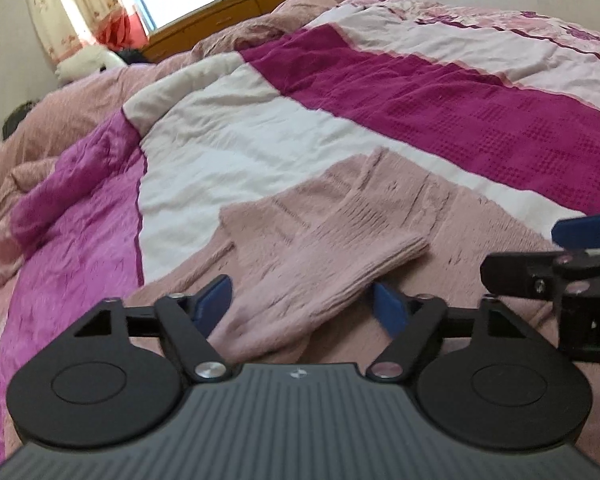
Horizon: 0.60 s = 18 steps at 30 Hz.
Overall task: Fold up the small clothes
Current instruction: 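Move the left tool to the other sleeve and close on it, then lift the sleeve with the left tool, lay it across the body, release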
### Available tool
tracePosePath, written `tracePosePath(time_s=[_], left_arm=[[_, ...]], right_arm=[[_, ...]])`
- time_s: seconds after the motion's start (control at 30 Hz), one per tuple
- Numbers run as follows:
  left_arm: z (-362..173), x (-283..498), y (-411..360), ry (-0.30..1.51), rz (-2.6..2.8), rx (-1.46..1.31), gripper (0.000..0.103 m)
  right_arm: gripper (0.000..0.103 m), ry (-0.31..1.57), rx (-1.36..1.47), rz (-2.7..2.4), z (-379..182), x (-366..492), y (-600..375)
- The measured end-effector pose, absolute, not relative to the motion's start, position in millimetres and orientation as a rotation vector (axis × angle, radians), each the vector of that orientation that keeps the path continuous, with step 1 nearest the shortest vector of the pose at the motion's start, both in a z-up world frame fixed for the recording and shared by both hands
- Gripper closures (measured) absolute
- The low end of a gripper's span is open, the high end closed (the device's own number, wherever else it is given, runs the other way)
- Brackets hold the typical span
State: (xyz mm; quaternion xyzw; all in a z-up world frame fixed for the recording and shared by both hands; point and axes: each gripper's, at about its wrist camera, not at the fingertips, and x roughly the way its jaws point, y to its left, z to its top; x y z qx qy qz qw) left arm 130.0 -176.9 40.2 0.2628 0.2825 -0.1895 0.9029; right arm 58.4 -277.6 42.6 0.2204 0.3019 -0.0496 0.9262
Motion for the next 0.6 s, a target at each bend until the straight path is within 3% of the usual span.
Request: tracePosePath(time_s=[0.07, 0.13, 0.17, 0.2, 0.3, 0.6], left_arm=[[41.1, 130.2, -178.4, 0.578, -0.409, 0.524, 0.038], [42.4, 132.2, -178.2, 0.583, -0.436, 0.48, 0.059], [43.5, 132.8, -177.9, 0.589, -0.446, 0.46, 0.076], [44.6, 134.1, -177.4, 0.598, -0.455, 0.438, 0.087], [48.6, 137.7, -173.8, 0.616, -0.473, 0.369, 0.093], [96.4, 121.4, -118.5, 0.505, -0.319, 0.184, 0.095]], right_arm=[[0.034, 0.62, 0.473, -0.105, 41.0, 58.0, -280.5], [0.034, 0.618, 0.481, -0.103, 40.3, 57.2, -281.9], [0.034, 0.617, 0.479, -0.103, 40.5, 57.2, -282.0], [0.034, 0.616, 0.477, -0.104, 40.7, 57.0, -281.6], [0.034, 0.611, 0.482, -0.112, 40.6, 56.7, -281.7], [0.034, 0.597, 0.476, -0.122, 45.2, 53.3, -279.6]])
